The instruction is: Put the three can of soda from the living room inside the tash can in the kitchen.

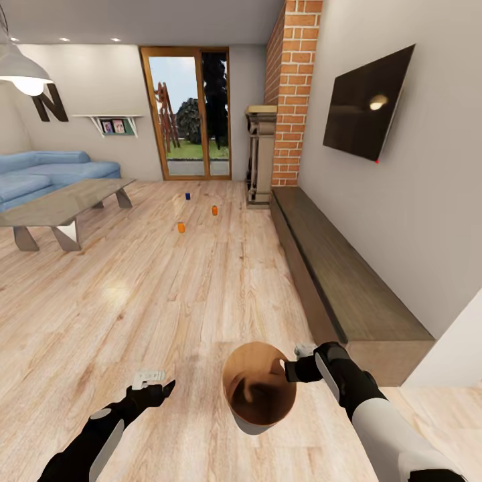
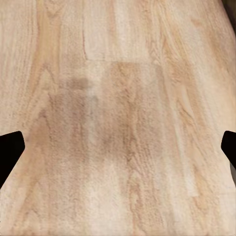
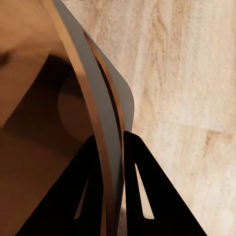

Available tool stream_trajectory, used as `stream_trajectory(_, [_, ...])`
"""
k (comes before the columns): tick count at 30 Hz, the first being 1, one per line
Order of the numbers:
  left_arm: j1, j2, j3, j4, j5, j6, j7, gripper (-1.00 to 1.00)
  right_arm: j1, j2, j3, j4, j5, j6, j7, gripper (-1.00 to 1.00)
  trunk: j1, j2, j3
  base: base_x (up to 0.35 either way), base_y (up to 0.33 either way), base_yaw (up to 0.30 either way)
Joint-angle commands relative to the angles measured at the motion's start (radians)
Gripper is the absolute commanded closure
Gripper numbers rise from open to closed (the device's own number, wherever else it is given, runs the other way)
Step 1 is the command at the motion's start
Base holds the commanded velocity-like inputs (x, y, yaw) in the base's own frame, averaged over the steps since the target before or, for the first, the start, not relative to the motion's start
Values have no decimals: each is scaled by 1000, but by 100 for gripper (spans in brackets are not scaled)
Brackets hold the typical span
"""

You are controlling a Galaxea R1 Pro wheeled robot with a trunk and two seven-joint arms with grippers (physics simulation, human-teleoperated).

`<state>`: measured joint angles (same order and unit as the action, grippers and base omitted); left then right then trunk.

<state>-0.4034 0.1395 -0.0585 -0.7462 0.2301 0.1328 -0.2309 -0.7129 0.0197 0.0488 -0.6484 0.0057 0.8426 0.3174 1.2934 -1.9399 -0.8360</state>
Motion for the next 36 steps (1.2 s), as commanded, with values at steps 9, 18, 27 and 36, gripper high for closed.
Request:
stream_trajectory(9, [0, 0, 0, 9, 0, 1, 1, -100, 0, 0, -3, 0, -30, 4, 11, 100, 0, 0, -2, 213, 176, 0])
stream_trajectory(18, [0, 0, 0, 10, 0, 1, 1, -100, 0, 0, -3, 0, -31, 4, 11, 100, 0, 0, -2, 257, 222, 0])
stream_trajectory(27, [0, -1, 0, 9, 0, 0, 1, -100, 0, 0, -1, 0, -31, 3, 11, 100, 0, 0, -2, 264, 225, 0])
stream_trajectory(36, [0, -1, 0, 6, 0, 0, 1, -100, 0, 0, 0, 0, -30, 3, 12, 100, 0, 0, -2, 272, 218, 0])
